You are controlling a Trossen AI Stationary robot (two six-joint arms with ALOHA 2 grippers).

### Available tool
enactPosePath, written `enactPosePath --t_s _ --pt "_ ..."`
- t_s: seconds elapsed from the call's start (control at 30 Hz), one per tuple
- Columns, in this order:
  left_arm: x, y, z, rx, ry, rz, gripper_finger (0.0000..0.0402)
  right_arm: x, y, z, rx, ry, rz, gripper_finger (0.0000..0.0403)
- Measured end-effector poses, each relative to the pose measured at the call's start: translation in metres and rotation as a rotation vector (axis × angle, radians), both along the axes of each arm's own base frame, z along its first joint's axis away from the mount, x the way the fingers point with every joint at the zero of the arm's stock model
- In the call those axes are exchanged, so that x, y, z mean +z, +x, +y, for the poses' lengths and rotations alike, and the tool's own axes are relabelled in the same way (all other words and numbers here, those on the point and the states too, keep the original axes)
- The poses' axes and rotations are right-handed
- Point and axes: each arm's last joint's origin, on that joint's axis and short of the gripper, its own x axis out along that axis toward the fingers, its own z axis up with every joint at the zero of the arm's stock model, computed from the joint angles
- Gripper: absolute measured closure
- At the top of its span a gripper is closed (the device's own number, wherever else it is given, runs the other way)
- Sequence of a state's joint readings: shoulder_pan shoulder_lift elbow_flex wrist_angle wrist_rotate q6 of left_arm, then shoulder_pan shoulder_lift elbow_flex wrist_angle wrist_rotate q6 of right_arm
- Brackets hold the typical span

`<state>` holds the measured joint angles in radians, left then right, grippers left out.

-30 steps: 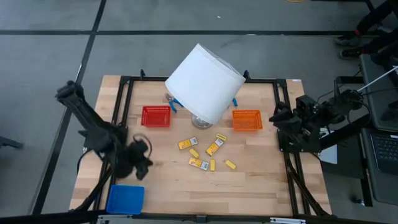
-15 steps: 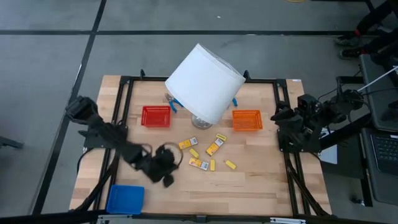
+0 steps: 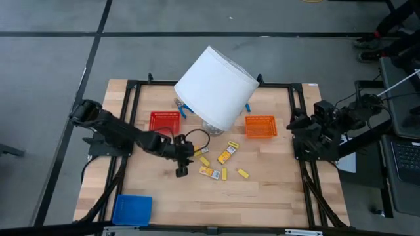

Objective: Pick & Place School Supplies
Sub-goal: Put the yellow crayon box into the red bin

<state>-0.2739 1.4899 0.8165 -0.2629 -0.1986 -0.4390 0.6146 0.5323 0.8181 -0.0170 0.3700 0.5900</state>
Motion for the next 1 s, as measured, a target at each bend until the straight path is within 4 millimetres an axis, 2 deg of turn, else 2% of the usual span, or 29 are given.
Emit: enactPosePath --t_s 0.2,0.33,0.5,0.73,1.0 --pt "-0.003 -0.003 0.008 0.224 -0.016 0.019 0.0158 -0.001 -0.002 0.003 0.007 0.000 0.010 0.0282" --pt "-0.016 -0.004 0.007 0.311 -0.008 0.068 0.0123 -0.002 -0.002 0.004 0.001 -0.003 0.023 0.0282" --pt "-0.036 0.003 -0.005 0.262 0.024 0.102 0.0117 -0.003 -0.003 0.005 0.005 -0.007 0.033 0.0282" --pt "-0.050 0.006 -0.002 0.340 0.144 0.099 0.0116 -0.003 -0.003 0.006 0.025 0.024 0.040 0.0282" --pt "-0.066 0.020 -0.001 0.307 0.067 0.088 0.0116 -0.004 -0.004 0.007 0.046 0.042 0.055 0.0282"
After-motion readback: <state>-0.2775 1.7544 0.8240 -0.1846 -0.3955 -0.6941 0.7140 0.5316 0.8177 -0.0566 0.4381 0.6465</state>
